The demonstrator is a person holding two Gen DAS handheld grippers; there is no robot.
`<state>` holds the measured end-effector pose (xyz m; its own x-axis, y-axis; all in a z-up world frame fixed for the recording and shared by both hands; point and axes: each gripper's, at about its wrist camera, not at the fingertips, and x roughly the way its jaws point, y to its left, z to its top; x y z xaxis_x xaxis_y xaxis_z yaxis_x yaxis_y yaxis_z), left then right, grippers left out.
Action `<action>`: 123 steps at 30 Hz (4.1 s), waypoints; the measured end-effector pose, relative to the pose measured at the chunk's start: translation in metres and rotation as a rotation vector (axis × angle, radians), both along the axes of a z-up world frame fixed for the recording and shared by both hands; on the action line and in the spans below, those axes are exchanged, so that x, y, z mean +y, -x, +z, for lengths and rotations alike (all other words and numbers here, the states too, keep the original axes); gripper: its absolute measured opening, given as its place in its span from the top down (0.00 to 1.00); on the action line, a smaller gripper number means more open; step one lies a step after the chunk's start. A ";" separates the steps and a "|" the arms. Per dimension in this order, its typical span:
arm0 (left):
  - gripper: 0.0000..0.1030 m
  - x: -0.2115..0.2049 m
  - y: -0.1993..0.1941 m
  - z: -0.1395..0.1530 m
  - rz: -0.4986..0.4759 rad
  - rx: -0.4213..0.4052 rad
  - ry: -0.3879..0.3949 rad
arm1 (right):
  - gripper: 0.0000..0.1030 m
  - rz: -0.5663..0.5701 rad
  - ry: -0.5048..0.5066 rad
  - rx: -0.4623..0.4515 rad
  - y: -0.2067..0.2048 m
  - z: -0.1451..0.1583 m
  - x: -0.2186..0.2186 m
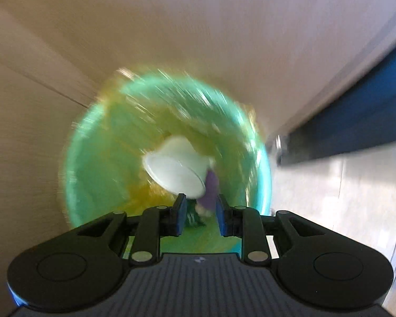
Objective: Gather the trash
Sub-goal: 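Carry tub and ginger down into the green bin and open both tools, then reach left tool to the green packet and close on it, then grasp the clear plastic bag with the right tool while left tool holds the packet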
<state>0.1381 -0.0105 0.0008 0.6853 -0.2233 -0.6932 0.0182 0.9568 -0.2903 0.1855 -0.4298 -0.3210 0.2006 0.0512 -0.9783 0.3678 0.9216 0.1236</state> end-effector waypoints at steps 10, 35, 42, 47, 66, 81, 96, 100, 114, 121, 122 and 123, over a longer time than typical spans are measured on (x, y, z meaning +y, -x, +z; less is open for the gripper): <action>0.62 0.097 0.023 0.024 0.320 -0.111 -0.145 | 0.45 0.200 0.130 -0.398 -0.011 0.154 0.086; 0.61 0.094 0.002 -0.024 0.157 0.050 -0.217 | 0.32 0.448 0.036 -0.582 0.000 0.239 0.189; 0.61 0.093 0.013 -0.024 0.140 0.050 -0.197 | 0.32 0.477 0.027 -0.590 0.003 0.242 0.195; 0.62 0.089 0.034 -0.019 0.081 0.097 -0.159 | 0.32 0.492 0.029 -0.600 0.003 0.245 0.199; 0.55 0.065 -0.015 -0.032 0.107 0.074 -0.297 | 0.30 0.590 0.133 -0.652 0.016 0.244 0.193; 0.83 0.086 0.066 -0.002 0.296 -0.029 -0.160 | 0.24 0.824 -0.036 -0.764 -0.030 0.291 0.271; 0.83 0.100 0.149 0.015 0.493 -0.078 -0.105 | 0.21 1.117 -0.150 -0.646 -0.087 0.276 0.469; 0.83 0.109 0.162 0.018 0.523 -0.099 -0.088 | 0.21 1.100 -0.120 -0.601 -0.103 0.257 0.489; 0.83 0.132 0.155 0.009 0.431 -0.101 -0.017 | 0.72 1.023 -0.300 -0.509 -0.076 0.285 0.435; 0.83 0.122 0.122 0.013 0.298 -0.112 -0.032 | 0.72 0.905 -0.346 -0.590 -0.038 0.316 0.361; 0.83 0.118 0.118 0.014 0.275 -0.116 -0.035 | 0.72 0.887 -0.336 -0.602 -0.033 0.319 0.350; 0.83 0.115 0.113 0.015 0.252 -0.120 -0.036 | 0.72 0.868 -0.329 -0.610 -0.028 0.322 0.338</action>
<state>0.0251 0.1044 0.0158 0.7935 -0.0125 -0.6085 -0.1893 0.9451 -0.2662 0.2133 -0.0915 0.0006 0.4141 0.6466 -0.6407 -0.5920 0.7260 0.3501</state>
